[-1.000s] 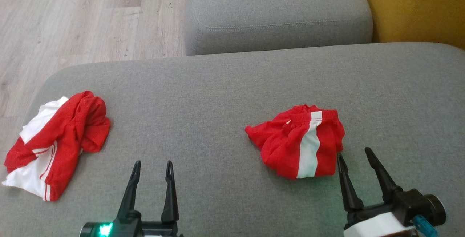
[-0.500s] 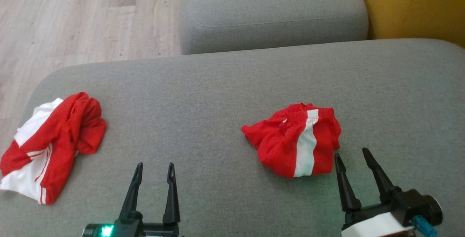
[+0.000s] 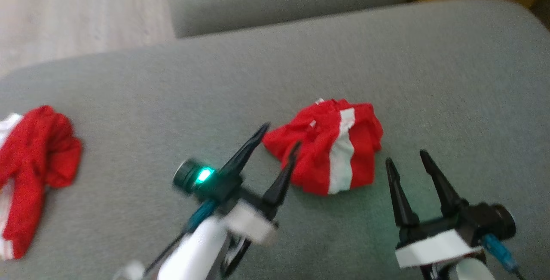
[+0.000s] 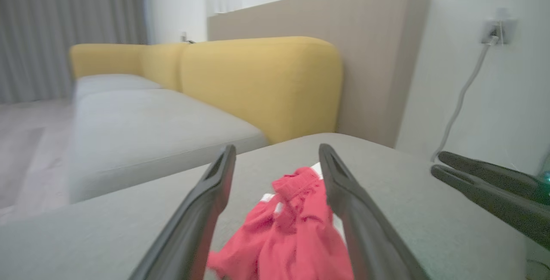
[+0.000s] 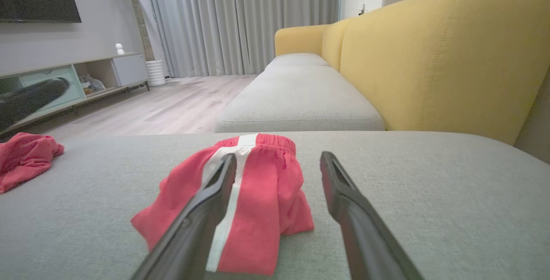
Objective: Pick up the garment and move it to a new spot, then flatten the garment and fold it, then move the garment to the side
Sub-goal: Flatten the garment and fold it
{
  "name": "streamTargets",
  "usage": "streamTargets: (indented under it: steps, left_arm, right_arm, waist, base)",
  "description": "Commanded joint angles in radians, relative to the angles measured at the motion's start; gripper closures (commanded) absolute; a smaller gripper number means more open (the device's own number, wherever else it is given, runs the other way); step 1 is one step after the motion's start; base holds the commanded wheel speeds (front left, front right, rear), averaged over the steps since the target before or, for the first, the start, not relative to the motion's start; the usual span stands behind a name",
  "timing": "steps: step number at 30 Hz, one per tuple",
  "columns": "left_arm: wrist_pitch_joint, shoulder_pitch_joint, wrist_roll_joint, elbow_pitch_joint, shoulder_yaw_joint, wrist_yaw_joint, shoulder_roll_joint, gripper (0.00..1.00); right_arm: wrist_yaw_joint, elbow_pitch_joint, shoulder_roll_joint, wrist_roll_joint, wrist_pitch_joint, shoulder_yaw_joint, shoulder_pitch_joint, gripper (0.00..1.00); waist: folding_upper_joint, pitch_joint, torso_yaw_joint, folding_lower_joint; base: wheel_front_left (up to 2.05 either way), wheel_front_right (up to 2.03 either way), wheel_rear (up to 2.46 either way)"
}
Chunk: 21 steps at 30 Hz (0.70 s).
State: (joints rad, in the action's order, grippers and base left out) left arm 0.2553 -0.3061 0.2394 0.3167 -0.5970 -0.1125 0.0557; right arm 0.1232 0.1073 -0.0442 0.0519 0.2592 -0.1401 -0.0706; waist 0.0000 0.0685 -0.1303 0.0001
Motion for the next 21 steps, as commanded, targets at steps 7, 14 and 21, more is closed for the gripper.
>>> streamTargets:
  steps: [7, 14, 21]
  left_arm:
    - [-0.014, -0.361, 0.079, 0.192, -0.160, -0.016, -0.005, 0.00]
    - [-0.131, -0.517, 0.290, 0.340, -0.378, -0.018, -0.005, 0.00]
    - [-0.084, -0.654, 0.384, 0.431, -0.517, -0.018, 0.037, 0.00]
  right_arm:
    - [0.008, -0.034, -0.006, 0.008, 0.003, -0.038, 0.087, 0.00]
    - [0.008, -0.032, -0.006, 0.021, 0.003, -0.051, 0.116, 0.00]
    - [0.008, -0.035, -0.006, 0.033, 0.003, -0.058, 0.132, 0.00]
  waist:
    - [0.0000, 0.148, -0.111, -0.0001]
    - [0.0000, 0.185, -0.169, -0.0001]
    - [0.0000, 0.207, -0.204, -0.0001]
  base:
    - [0.00, 0.00, 0.00]
    - [0.00, 0.00, 0.00]
    - [0.00, 0.00, 0.00]
